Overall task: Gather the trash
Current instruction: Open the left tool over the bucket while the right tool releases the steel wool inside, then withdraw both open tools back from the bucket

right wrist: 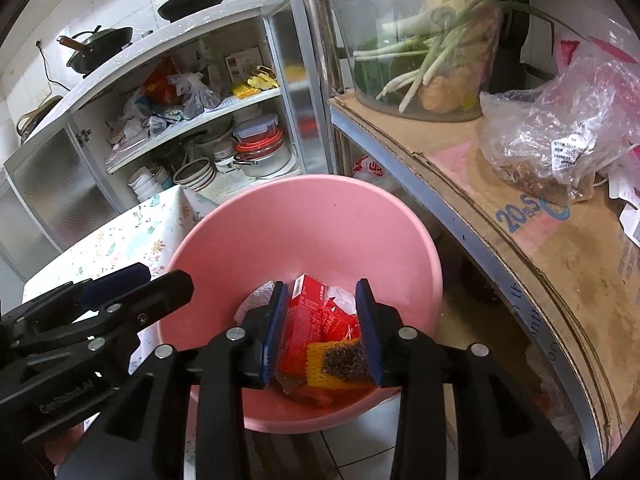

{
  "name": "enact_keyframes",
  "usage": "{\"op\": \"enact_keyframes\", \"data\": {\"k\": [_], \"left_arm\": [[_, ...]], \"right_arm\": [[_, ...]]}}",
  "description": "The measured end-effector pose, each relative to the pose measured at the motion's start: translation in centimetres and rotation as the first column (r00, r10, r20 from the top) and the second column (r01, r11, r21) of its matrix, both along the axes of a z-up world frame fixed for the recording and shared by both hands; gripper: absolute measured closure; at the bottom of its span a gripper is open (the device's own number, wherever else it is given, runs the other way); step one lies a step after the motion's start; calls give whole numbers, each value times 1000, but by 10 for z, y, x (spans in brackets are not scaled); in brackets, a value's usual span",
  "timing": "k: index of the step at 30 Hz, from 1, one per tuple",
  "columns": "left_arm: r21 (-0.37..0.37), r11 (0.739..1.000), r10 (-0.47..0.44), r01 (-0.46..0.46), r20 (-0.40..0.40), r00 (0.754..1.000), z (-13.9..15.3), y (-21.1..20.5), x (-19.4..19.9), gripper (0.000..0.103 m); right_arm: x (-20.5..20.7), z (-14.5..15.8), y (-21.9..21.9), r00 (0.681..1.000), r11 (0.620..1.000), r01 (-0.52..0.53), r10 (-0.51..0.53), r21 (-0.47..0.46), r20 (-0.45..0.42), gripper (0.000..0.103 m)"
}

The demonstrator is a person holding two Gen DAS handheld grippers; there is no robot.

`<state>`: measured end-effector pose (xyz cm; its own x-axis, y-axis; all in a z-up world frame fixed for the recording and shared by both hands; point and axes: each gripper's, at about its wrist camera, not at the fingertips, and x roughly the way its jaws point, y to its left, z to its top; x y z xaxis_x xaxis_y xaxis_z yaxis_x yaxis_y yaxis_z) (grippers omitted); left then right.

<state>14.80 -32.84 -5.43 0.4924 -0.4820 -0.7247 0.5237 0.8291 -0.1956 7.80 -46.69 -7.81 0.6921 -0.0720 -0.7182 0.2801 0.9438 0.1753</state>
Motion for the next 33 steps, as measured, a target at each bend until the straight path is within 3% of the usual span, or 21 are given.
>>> {"op": "enact_keyframes", "data": {"k": [11,14,33], "left_arm": [[-16,1000,-3,4,51,999,25,17,-25,46],[-28,1000,-4,6,64,998,33,21,-34,40],[-39,999,-24,30,150,988,64,26,-89,36]], "right_arm": [[-26,21,13,999,999,-27,28,-17,35,67],[-33,27,23,998,998,-45,47,-44,45,58],[-66,46,42,996,995,-64,69,-73,65,53]]}}
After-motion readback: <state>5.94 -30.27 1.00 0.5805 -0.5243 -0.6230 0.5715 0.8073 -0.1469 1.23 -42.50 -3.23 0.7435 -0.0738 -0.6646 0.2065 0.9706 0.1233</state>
